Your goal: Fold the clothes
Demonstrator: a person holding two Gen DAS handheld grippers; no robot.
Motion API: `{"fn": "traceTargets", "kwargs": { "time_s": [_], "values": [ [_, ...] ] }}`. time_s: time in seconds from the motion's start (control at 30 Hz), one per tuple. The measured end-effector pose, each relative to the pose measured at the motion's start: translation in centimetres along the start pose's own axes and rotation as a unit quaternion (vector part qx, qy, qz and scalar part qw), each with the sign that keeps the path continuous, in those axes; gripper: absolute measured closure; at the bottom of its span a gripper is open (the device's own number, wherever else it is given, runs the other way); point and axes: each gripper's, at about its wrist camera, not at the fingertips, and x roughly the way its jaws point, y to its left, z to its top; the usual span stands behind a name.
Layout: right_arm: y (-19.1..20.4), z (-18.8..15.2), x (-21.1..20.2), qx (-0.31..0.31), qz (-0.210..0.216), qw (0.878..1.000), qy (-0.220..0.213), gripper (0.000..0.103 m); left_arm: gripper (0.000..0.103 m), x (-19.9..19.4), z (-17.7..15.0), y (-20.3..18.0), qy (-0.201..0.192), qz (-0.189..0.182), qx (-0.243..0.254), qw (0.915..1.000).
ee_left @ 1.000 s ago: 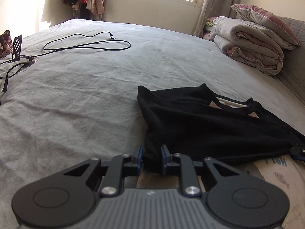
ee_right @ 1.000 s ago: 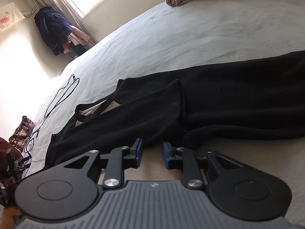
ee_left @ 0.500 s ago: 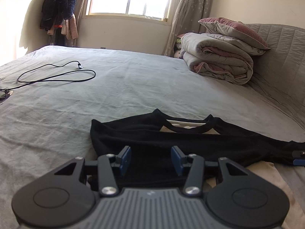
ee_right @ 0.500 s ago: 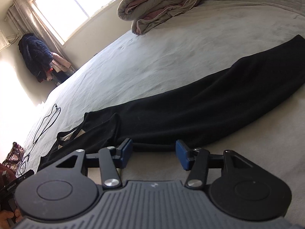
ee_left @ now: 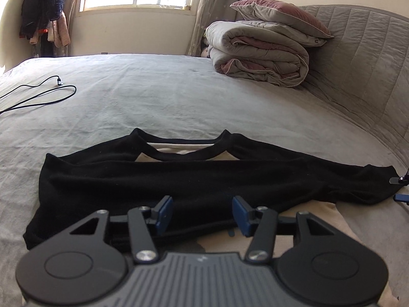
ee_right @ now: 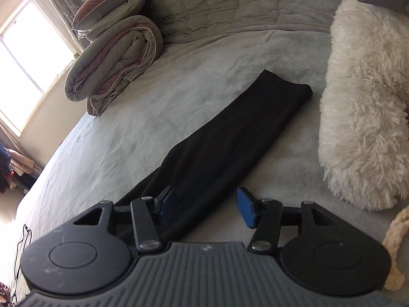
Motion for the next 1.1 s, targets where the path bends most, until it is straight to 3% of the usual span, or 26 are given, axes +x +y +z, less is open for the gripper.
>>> {"fn": "traceTargets", "kwargs": {
  "time_s": [0.23,0.3,0.37,0.4,0.63,1.1],
  "values": [
    [-0.3,0.9,1.4,0.016,-0.025,0.999,-0.032,0.049,0.047,0.9,-0.2,-0.5,0.016,-0.009,-0.013,0.9997],
    [-0.2,1.1,1.9,0.023,-0.032,0.998,-0.043,0.061,0.047,1.2,-0.1,-0.5,0.019,-0.013,-0.019,0.9995],
    [-0.2,1.2,2.3,0.025,-0.037,0.998,-0.041,0.086,0.047,1.3,0.0,-0.5,0.021,-0.017,-0.023,0.9994],
    [-0.1,1.3,2.4,0.028,-0.035,0.998,-0.041,0.089,0.047,1.2,0.1,-0.5,0.02,-0.019,-0.024,0.9993],
    [3.5,2.1,0.1,0.005,0.025,0.996,-0.083,0.091,0.047,0.6,0.6,0.2,0.021,-0.04,-0.039,0.9982],
    [18.0,1.2,-2.1,-0.093,0.166,0.977,-0.098,0.091,0.046,-1.5,1.3,5.1,0.023,-0.061,-0.107,0.9921]
  ]
}}
